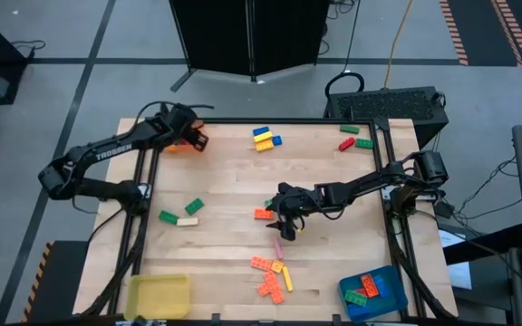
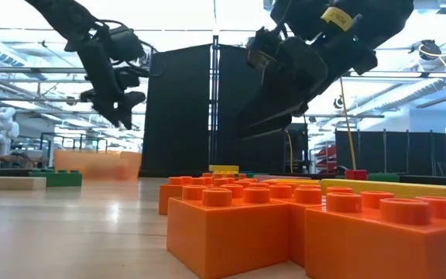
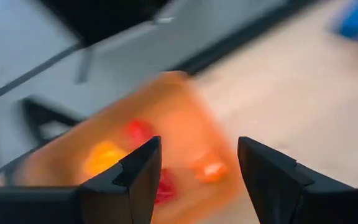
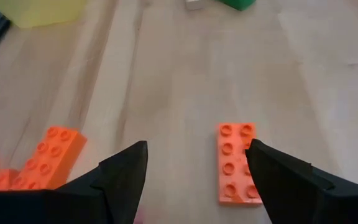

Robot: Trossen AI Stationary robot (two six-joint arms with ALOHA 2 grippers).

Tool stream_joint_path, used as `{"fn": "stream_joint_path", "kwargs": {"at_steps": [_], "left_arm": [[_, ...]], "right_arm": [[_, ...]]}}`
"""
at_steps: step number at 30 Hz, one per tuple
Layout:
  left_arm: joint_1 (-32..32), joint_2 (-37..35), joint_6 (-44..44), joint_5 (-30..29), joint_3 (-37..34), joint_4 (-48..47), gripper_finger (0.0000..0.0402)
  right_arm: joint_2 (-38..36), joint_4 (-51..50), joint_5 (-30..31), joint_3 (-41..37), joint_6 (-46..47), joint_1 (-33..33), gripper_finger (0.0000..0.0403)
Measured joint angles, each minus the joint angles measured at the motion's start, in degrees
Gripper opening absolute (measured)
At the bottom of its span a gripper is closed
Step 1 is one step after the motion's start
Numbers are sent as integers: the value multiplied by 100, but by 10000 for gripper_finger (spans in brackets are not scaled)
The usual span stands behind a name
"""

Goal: Sort blocks by size
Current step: Put the yellow 4 stud game piece into the orange bin

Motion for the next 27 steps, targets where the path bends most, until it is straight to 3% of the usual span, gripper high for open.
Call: {"fn": "stream_joint_path", "kwargs": {"at_steps": [4,13,20,27], "left_arm": [[-276,0,390,1042,0,87,212],[-1859,0,1199,2248,0,117,212],[-3431,0,1210,2345,0,679,212],[-4540,0,1263,2346,0,1396,212]], "right_arm": [[0,-12,622,0,-6,-4,267],[0,-15,1439,0,78,-4,267],[0,-25,1445,-2,509,-2,267],[0,24,1447,-1,1136,9,267]]}}
